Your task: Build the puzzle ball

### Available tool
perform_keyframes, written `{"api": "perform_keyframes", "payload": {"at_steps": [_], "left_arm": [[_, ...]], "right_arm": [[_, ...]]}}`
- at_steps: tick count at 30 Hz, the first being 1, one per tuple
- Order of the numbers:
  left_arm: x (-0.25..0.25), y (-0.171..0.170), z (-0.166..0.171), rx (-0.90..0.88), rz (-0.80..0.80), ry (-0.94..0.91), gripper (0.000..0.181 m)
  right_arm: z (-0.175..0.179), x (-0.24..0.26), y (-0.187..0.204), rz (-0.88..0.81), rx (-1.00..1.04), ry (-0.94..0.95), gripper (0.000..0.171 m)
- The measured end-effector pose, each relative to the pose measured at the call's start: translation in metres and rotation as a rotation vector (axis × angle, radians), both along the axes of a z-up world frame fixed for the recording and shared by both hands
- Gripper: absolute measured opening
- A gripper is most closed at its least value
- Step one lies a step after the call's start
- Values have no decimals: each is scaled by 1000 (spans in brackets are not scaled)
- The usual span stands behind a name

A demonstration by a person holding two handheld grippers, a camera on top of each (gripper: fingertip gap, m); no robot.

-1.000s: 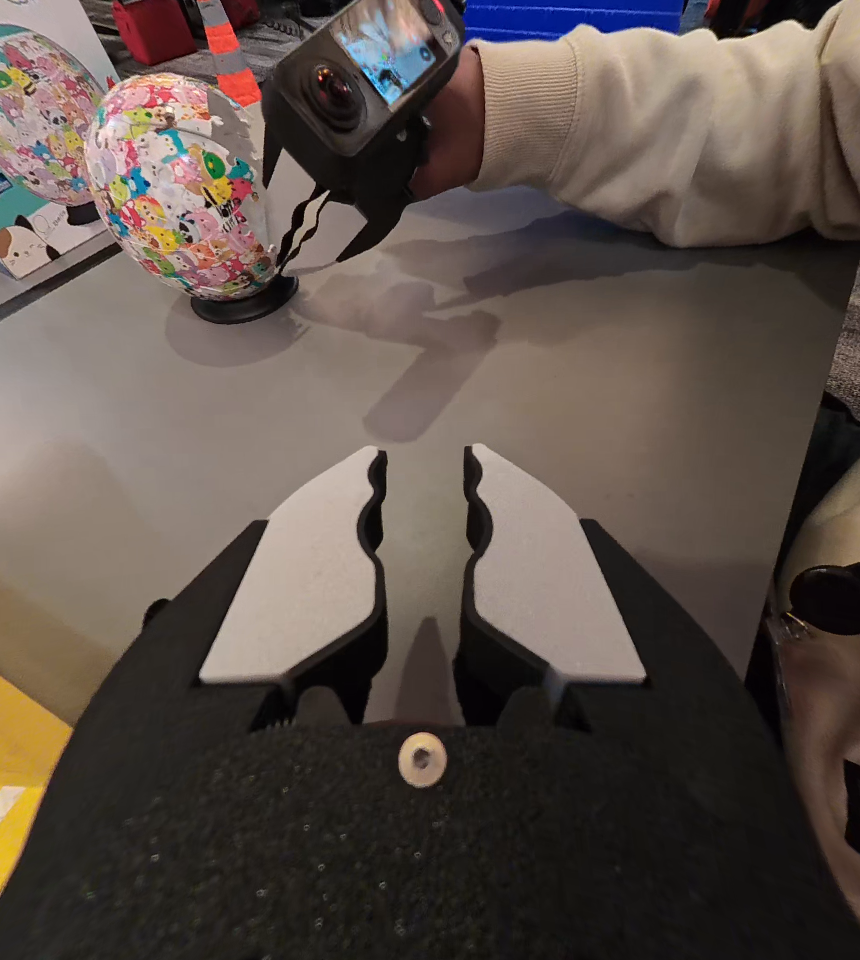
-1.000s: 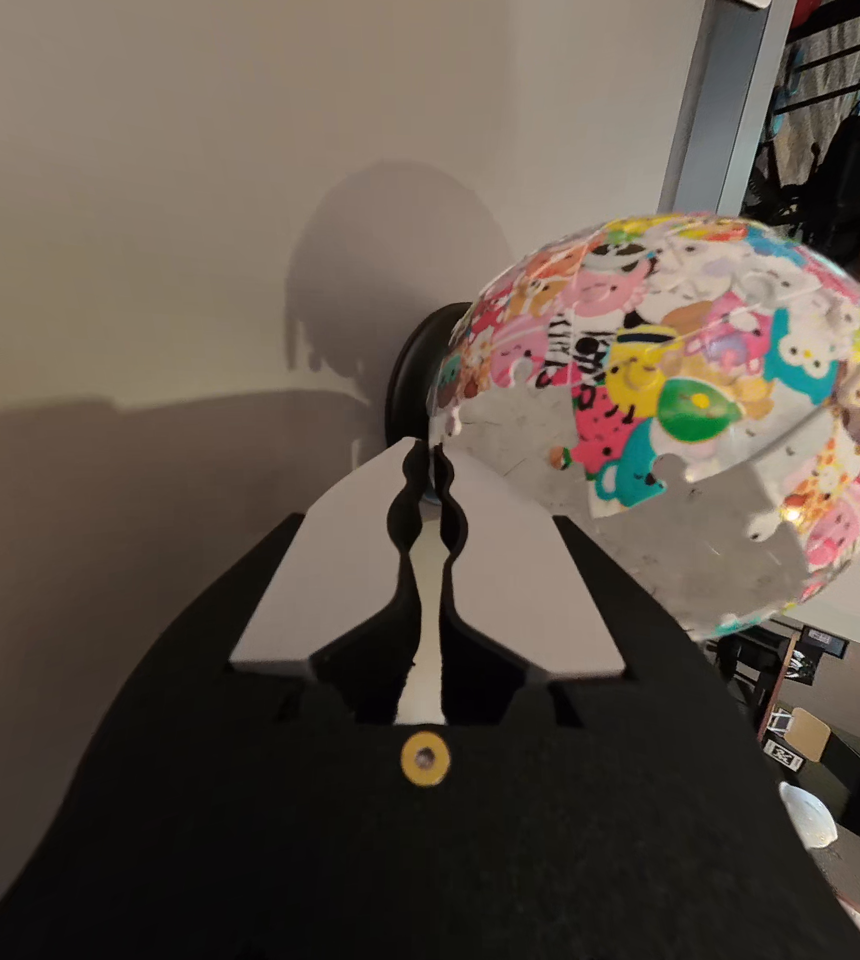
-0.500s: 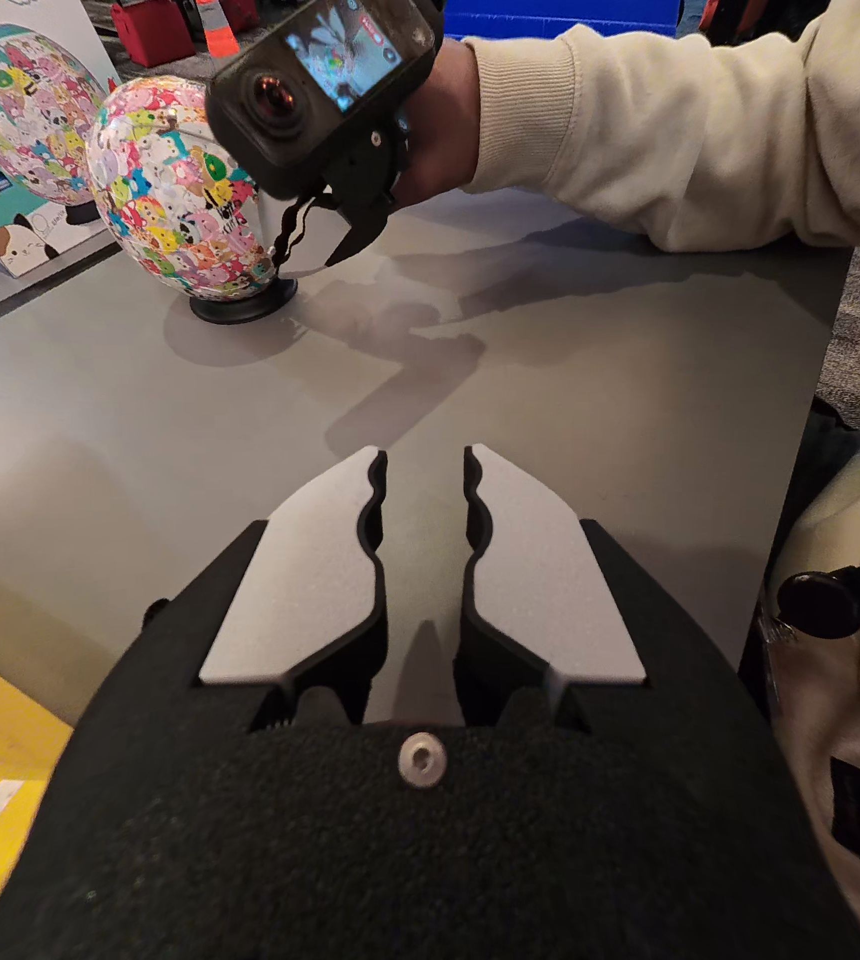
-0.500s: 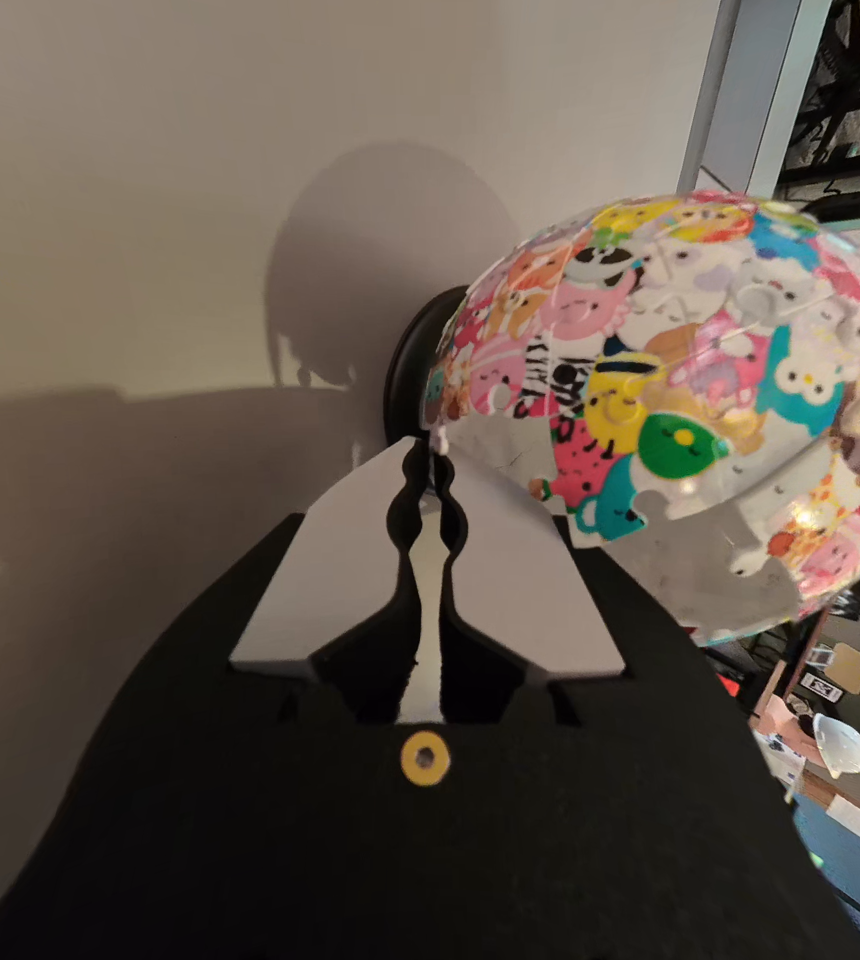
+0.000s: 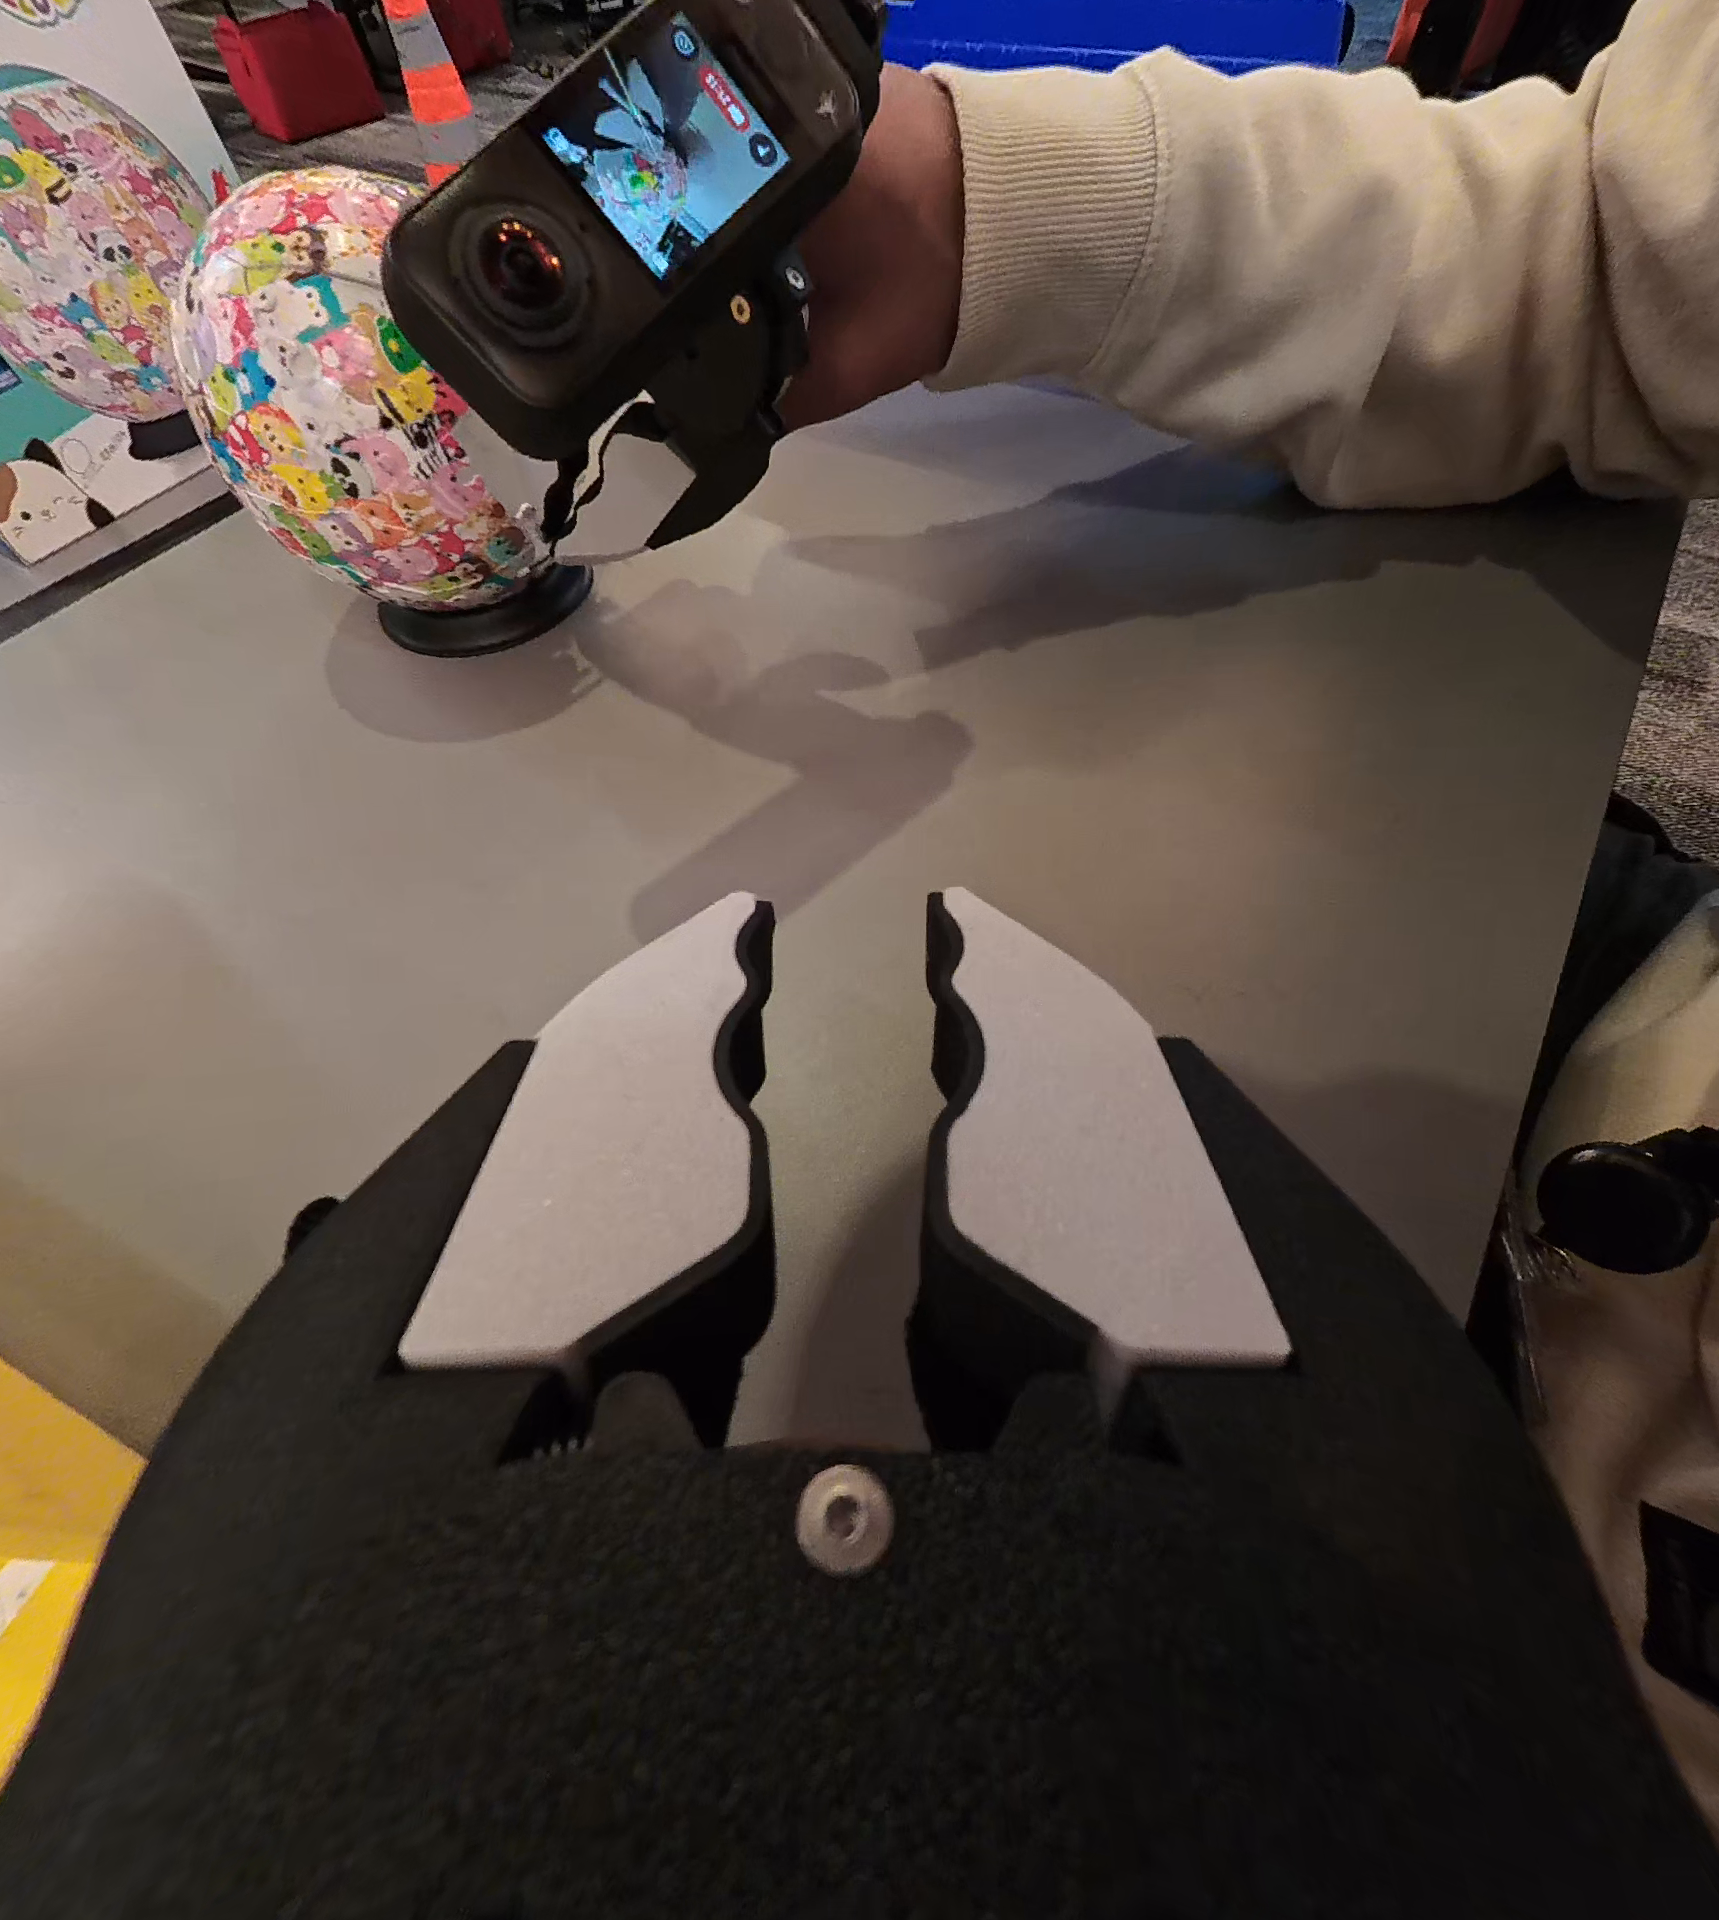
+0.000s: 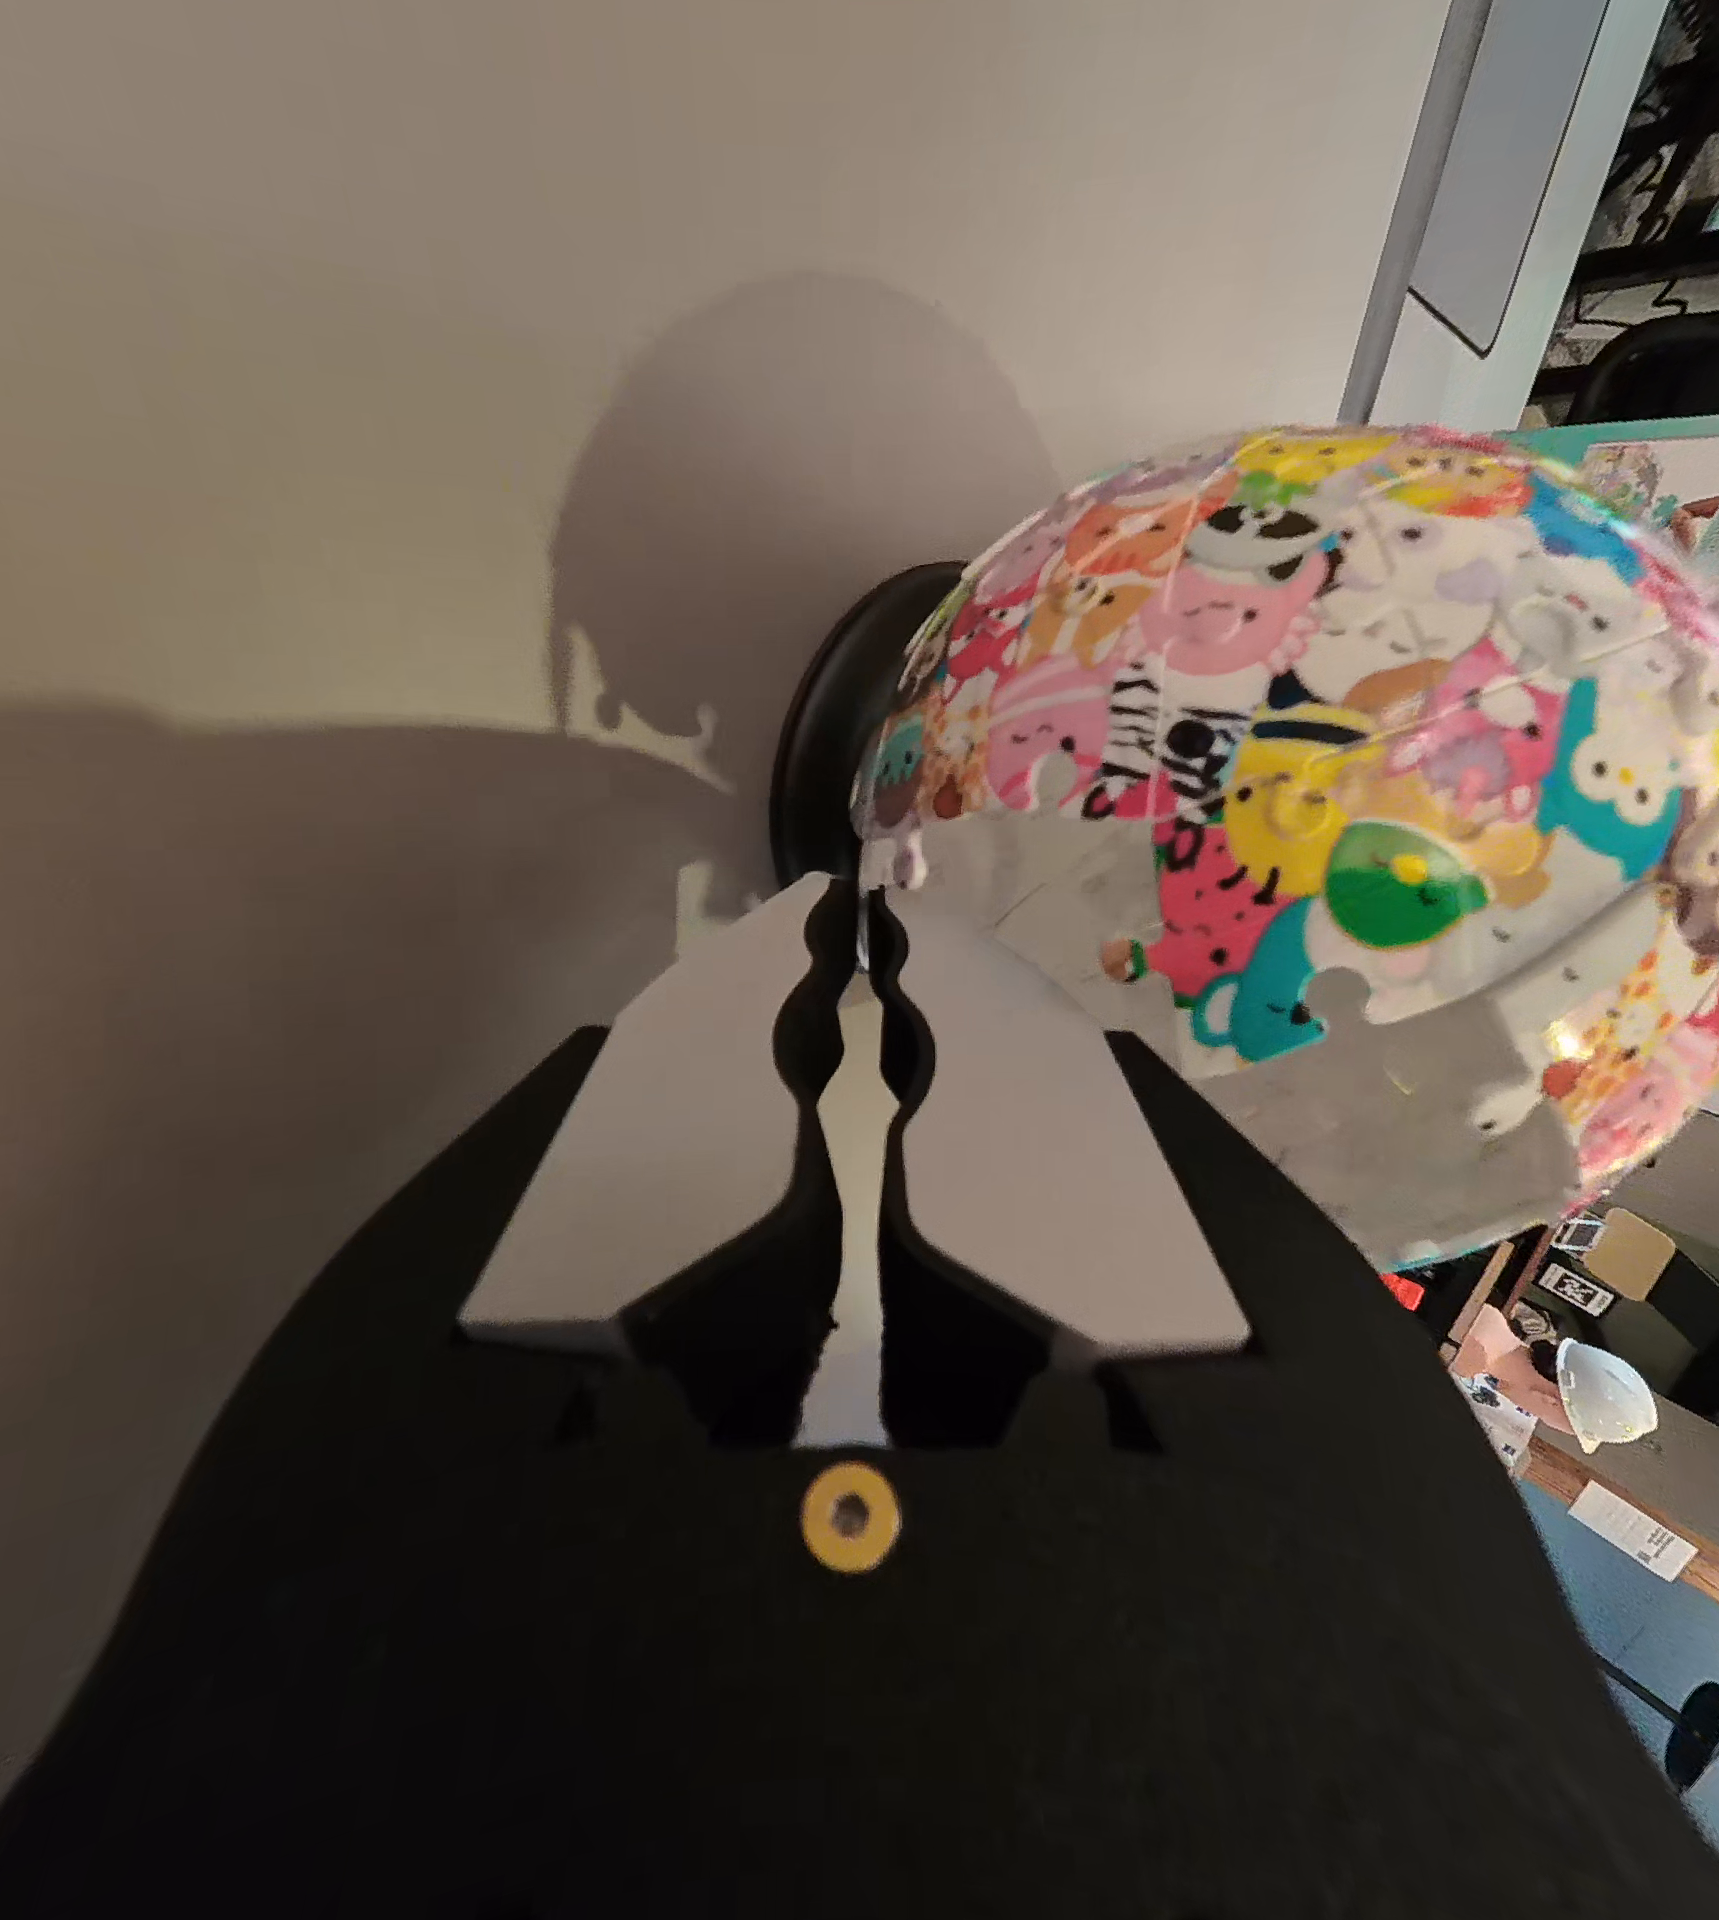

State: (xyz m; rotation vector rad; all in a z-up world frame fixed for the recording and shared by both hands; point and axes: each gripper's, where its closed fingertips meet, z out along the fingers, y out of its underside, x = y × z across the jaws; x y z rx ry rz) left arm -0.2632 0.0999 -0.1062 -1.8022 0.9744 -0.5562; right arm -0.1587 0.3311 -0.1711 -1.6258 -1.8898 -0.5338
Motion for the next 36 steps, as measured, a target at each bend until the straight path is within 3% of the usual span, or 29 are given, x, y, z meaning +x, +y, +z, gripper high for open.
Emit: {"api": "perform_keyframes", "payload": {"at_steps": [15,36], "left_arm": [[-2,-2,3,1,-2,-5,28],[-2,-3,2,6,-10,4,27]], "right_arm": [[0,1,0,-101,-53,1,2],[0,6,-5,-51,-44,-86,2]]}}
